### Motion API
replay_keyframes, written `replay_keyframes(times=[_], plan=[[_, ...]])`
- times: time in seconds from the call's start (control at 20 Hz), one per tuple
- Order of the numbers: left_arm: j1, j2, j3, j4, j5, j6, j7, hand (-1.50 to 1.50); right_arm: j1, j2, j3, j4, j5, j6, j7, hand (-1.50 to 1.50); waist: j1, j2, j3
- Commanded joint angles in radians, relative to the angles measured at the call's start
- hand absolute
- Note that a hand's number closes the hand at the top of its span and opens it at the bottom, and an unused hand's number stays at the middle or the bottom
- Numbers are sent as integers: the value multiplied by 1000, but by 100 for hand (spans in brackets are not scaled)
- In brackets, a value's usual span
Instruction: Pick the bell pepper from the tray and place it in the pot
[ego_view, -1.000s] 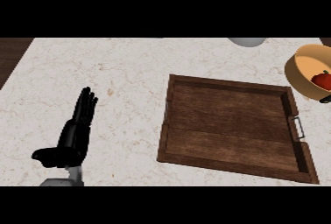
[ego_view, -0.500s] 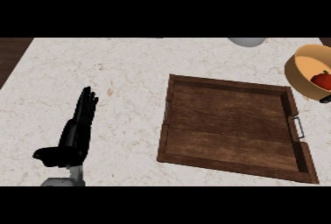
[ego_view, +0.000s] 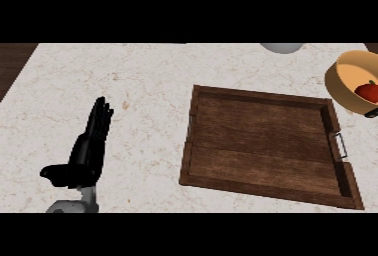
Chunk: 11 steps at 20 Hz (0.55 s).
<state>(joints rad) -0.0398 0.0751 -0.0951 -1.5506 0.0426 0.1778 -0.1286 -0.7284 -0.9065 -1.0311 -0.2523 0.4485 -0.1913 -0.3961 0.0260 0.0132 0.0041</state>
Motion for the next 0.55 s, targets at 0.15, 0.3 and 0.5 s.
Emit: replay_keyframes(times=[0.15, 0.3, 0.5], plan=[[35, 23, 27, -31, 30, -36, -8, 0, 42, -79, -21, 8, -63, 12, -3, -150, 2, -4, -1], [32, 8, 2, -26, -4, -19, -17, 0, 65, -77, -52, 13, -99, -26, -37, -150, 3, -2, 0], [-8, 4, 6, -33, -11, 1, 34, 0, 132, -87, -92, 33, -144, -28, -81, -150, 0, 0, 2]])
